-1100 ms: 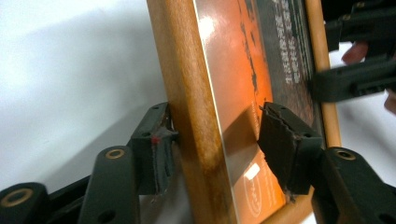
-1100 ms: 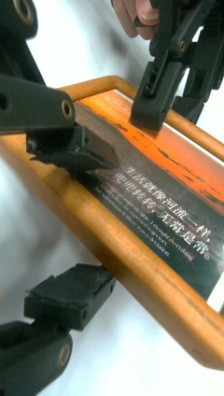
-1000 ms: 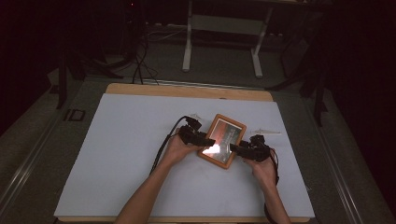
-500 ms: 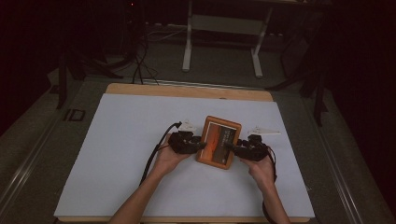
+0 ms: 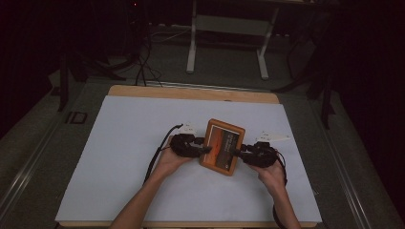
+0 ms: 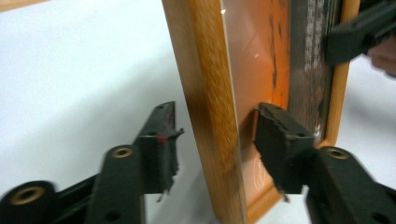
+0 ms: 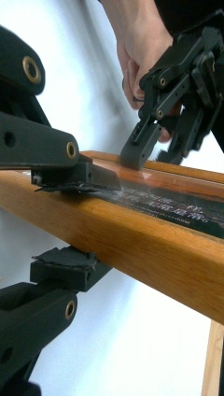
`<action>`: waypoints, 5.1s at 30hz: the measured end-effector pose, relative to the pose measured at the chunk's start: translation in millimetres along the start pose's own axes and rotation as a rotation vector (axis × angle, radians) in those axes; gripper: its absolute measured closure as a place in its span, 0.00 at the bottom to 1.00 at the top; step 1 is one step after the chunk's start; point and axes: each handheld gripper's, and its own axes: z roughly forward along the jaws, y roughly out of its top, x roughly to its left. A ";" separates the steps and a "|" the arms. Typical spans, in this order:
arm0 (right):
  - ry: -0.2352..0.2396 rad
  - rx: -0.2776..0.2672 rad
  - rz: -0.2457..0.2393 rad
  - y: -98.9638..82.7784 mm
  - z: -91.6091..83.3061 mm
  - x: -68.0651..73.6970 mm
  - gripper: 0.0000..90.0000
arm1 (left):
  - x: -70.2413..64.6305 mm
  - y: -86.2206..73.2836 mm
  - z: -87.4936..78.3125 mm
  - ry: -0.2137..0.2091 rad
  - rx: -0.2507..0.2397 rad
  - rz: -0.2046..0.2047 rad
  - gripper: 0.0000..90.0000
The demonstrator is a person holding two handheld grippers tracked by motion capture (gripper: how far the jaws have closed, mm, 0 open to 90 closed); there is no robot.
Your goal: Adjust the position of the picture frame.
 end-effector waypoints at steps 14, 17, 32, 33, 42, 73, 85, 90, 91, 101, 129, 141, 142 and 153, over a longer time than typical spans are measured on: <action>-0.090 0.035 -0.004 -1.5 1.6 -1.5 0.64 | 1.5 5.8 8.0 -0.082 0.008 -0.008 0.61; -0.128 0.035 0.015 0.1 3.7 0.7 0.62 | -0.7 5.3 6.9 -0.059 0.015 -0.018 0.61; -0.197 0.013 0.093 -0.4 8.7 3.6 0.67 | -13.2 -3.6 -4.9 0.014 0.003 -0.094 0.64; -0.197 0.013 0.093 -0.4 8.7 3.6 0.67 | -13.2 -3.6 -4.9 0.014 0.003 -0.094 0.65; -0.141 -0.022 0.150 2.5 1.5 1.8 0.72 | -13.4 -2.4 -12.6 -0.004 -0.012 -0.148 0.72; -0.157 0.015 -0.022 5.2 -17.1 16.1 0.61 | -26.1 5.0 -21.6 0.006 -0.010 -0.051 0.76; 0.012 0.019 0.047 -6.2 16.4 -6.9 0.52 | -26.2 4.8 -22.0 0.002 -0.012 -0.033 0.76; 0.010 0.004 0.057 -6.3 15.2 -4.7 0.54 | -24.8 2.9 -23.3 -0.006 -0.009 -0.039 0.76; 0.010 0.004 0.057 -6.3 15.2 -4.7 0.54 | -24.8 2.8 -23.7 -0.007 -0.007 -0.040 0.76; 0.022 -0.010 0.075 2.1 14.5 10.4 0.58 | -21.1 -2.8 -43.0 -0.031 -0.051 -0.098 0.75; 0.071 0.081 0.123 -1.7 52.9 50.0 0.63 | -4.9 -50.3 -79.3 -0.057 -0.052 -0.273 0.72; 0.066 0.098 0.233 -2.7 72.0 33.5 0.57 | 6.0 -49.7 -65.8 0.042 -0.040 -0.366 0.65; 0.063 0.099 0.246 -3.6 75.1 31.6 0.56 | 8.6 -50.2 -64.3 0.047 -0.038 -0.381 0.64; 0.006 0.163 0.308 -3.8 89.7 19.3 0.53 | 24.3 -57.3 -56.7 0.067 0.003 -0.523 0.64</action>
